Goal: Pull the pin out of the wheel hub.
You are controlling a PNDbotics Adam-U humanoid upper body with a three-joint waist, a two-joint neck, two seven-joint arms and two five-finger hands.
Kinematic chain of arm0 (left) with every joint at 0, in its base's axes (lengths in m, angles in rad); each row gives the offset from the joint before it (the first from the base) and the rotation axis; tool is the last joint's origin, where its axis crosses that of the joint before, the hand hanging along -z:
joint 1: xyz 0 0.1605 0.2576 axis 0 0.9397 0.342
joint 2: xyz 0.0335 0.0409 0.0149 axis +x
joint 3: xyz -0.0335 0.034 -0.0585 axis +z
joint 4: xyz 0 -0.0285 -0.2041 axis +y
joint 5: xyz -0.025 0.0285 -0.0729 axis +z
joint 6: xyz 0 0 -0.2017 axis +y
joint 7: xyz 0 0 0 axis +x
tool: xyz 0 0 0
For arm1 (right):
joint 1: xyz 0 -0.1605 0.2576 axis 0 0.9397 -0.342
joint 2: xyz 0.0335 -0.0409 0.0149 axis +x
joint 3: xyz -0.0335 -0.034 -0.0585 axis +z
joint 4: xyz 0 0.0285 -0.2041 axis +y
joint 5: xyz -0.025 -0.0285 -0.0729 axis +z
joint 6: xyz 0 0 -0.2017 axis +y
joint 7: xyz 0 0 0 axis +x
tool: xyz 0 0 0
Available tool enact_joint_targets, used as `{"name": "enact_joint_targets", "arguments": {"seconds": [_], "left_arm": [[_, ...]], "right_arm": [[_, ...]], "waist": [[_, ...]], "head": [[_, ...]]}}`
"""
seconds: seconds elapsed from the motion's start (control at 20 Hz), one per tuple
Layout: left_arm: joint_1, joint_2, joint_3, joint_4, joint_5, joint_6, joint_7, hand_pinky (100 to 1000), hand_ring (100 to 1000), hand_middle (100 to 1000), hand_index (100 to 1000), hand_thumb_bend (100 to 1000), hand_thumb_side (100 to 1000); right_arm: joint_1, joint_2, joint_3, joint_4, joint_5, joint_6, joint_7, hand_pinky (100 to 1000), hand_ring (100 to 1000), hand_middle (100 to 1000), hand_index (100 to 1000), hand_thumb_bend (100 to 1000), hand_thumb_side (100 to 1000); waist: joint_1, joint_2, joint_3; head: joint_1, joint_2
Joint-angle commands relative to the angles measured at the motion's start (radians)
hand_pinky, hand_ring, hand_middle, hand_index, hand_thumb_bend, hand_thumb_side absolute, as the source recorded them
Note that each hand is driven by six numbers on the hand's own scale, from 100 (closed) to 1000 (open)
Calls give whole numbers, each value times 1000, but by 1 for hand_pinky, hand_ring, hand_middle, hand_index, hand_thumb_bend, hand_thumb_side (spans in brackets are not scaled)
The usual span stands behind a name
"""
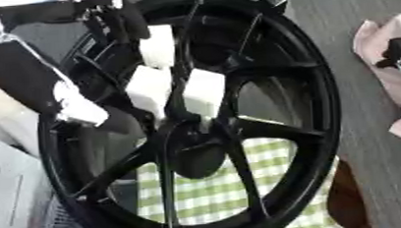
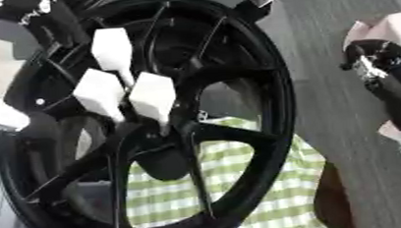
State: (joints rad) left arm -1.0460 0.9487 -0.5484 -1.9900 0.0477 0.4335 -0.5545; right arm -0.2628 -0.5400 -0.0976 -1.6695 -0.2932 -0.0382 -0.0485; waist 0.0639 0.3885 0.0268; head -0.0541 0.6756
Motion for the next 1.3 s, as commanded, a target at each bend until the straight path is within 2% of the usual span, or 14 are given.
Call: {"name": "enact_joint_targets", "arguments": {"seconds": [0.05,0.4,0.65,1.3], "left_arm": [[-6,12,11,-10,-14,13,6,715,735,724,785,682,280],[3,-3,11,-10,-70,-9,29,720,744,726,775,641,272],[7,-14,7,-10,-96,-6,33,688,680,682,744,591,243],[8,-35,5,-10,-109,16,41,677,676,677,739,579,207]], "right_arm": [[-9,-13,-2,-14,5,1,3,882,628,587,706,310,424],[-11,-8,0,-15,4,2,6,882,628,587,706,308,425],[-11,-5,0,-16,5,2,7,882,628,587,706,306,426],[-10,3,-1,-16,6,2,9,884,629,588,707,303,427]], "waist": [[-7,-15,0],[-12,-8,-1],[-15,-2,-1],[-18,6,-4]], "head": [[1,-6],[4,-15],[5,-18],[7,-22]]}}
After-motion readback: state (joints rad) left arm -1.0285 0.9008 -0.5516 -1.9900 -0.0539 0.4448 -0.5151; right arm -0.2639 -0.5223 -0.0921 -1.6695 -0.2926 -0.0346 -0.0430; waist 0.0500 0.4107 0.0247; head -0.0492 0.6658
